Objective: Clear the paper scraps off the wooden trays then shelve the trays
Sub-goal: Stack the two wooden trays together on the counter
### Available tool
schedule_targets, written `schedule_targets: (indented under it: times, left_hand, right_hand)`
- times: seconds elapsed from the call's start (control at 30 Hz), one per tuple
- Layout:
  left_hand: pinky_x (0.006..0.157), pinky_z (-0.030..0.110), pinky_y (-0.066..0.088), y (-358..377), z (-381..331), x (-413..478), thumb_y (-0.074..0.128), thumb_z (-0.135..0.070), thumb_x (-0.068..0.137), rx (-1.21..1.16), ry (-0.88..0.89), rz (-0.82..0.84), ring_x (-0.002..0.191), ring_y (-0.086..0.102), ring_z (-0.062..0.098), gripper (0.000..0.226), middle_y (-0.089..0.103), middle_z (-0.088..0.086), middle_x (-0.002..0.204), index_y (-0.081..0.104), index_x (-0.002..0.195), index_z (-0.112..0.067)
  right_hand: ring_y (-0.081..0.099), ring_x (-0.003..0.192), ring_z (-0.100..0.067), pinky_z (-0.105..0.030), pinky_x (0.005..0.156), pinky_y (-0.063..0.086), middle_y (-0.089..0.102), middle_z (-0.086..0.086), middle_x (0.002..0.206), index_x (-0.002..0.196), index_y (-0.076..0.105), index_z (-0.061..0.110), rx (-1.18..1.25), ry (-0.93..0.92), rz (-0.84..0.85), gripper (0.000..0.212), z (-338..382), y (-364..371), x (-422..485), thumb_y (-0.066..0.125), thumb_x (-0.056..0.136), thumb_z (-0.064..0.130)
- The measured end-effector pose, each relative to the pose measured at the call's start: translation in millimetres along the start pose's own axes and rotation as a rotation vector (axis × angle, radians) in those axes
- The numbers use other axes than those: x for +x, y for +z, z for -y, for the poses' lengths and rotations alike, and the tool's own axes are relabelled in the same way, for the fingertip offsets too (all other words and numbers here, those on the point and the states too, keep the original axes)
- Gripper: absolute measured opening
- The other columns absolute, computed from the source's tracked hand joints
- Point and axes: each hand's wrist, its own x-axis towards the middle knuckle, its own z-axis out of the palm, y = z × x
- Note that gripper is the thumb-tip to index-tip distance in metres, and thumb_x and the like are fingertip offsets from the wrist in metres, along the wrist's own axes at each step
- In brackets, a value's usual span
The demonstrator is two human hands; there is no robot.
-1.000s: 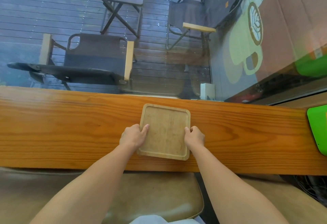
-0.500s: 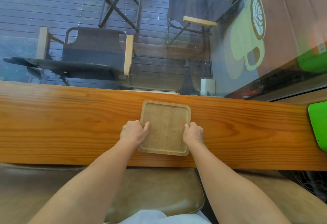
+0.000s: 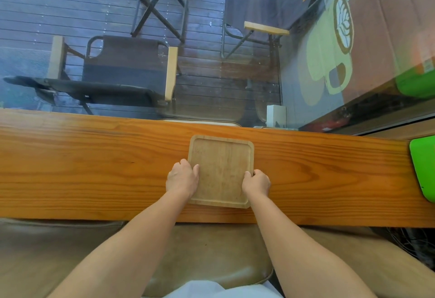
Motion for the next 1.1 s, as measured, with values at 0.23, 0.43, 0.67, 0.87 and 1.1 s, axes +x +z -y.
schedule_targets:
  times: [0.23,0.43,0.67,0.87,1.1]
  left_hand:
    - [0.075,0.037,0.053,6.0,-8.6,-0.1,0.051,-0.035,0.098,-0.213,-0.282,0.010,0.092,0.062,0.028,0.033,0.065,0.012,0.101,0.065,0.108,-0.008]
    - [0.078,0.041,0.055,4.7,-1.1,10.1,0.054,-0.045,0.095,-0.303,-0.388,0.071,0.092,0.063,0.031,0.044,0.067,0.014,0.100,0.067,0.107,-0.005]
    - [0.087,0.046,0.054,3.6,11.5,12.3,0.056,-0.054,0.091,-0.381,-0.374,0.200,0.104,0.059,0.034,0.059,0.062,0.016,0.114,0.058,0.118,-0.002]
    - [0.084,0.044,0.055,-0.3,34.4,10.6,0.061,-0.042,0.092,-0.679,-0.338,0.394,0.101,0.062,0.027,0.048,0.064,0.010,0.110,0.055,0.121,-0.005]
    - [0.078,0.043,0.058,-20.1,29.6,-2.0,0.059,-0.042,0.092,-0.787,-0.280,0.440,0.094,0.065,0.024,0.040,0.065,0.008,0.106,0.054,0.115,-0.009]
  right_hand:
    - [0.045,0.136,-0.032,-0.045,0.109,0.043,0.044,-0.009,0.152,0.147,0.045,0.014,0.264,0.147,0.094,0.044,-1.1,-3.1,-0.9,0.045,0.104,0.019]
    - [0.052,0.129,-0.031,-0.042,0.103,0.045,0.054,-0.010,0.144,0.143,0.049,0.009,0.276,0.121,0.153,0.042,-5.4,-6.6,-2.4,0.045,0.104,0.023]
    - [0.040,0.140,-0.032,-0.046,0.111,0.037,0.041,-0.010,0.154,0.153,0.032,0.013,0.276,0.104,0.232,0.053,-6.8,-9.9,-6.8,0.040,0.105,0.033]
    - [0.055,0.122,-0.031,-0.045,0.100,0.050,0.058,-0.012,0.134,0.141,0.046,0.008,0.279,0.116,0.284,0.046,-17.7,-9.5,-11.9,0.055,0.100,0.028]
    - [0.061,0.112,-0.030,-0.049,0.099,0.052,0.063,-0.013,0.124,0.135,0.051,0.005,0.501,0.135,0.332,0.041,-21.5,-21.0,-23.7,0.059,0.099,0.022]
